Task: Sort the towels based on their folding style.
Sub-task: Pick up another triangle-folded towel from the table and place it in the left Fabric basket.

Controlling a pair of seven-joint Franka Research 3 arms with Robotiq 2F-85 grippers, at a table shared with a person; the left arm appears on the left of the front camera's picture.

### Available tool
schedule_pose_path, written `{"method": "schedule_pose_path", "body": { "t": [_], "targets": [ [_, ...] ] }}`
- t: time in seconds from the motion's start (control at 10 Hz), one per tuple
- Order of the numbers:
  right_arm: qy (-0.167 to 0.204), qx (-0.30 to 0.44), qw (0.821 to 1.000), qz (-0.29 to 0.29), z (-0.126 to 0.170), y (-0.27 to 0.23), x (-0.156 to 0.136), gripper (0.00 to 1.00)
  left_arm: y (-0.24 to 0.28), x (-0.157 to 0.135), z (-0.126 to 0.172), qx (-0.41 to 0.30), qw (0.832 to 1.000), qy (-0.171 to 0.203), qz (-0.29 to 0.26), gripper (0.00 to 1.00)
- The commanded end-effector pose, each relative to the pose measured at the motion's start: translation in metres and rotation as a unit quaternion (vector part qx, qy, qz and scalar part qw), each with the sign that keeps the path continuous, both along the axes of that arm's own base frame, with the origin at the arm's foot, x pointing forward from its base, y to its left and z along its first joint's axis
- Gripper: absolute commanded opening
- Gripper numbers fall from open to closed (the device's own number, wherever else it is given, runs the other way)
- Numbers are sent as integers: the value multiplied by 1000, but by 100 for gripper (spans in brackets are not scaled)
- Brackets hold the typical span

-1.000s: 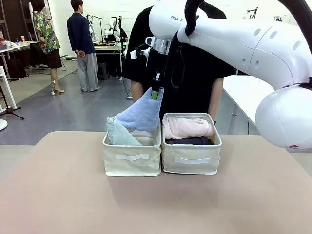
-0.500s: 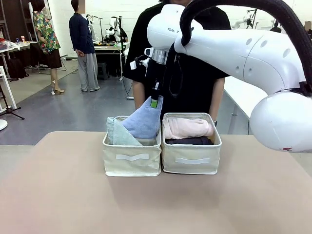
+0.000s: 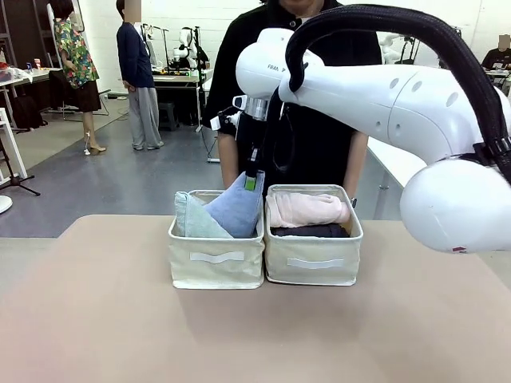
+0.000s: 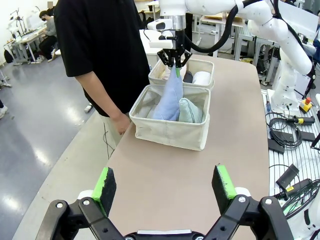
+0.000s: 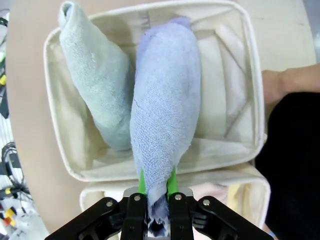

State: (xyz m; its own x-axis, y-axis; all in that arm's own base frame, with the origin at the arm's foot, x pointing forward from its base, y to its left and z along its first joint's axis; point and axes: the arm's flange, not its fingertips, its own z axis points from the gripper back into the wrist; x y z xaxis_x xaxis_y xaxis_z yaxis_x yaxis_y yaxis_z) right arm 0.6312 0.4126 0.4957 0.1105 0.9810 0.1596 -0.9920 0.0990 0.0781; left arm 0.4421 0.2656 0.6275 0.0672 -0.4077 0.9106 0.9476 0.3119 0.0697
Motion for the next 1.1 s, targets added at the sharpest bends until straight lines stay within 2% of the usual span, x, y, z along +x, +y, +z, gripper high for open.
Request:
{"method": "schedule_pose_path", "body": {
  "t": [0.0,0.7,0.8,0.9,1.0],
  "targets": [
    [4,-8,1000,20,2,12,15,15,0,-1,3,-3,1000,6,3,100],
    [27,-21,998,58,-24,27,22,15,0,-1,3,-3,1000,6,3,100],
    [29,-20,998,59,-24,28,22,21,0,-1,3,-3,1000,6,3,100],
    [26,-16,998,61,-20,27,20,34,0,-1,3,-3,1000,6,3,100],
    [24,-14,998,62,-16,26,18,40,0,-1,3,-3,1000,6,3,100]
  ]
}}
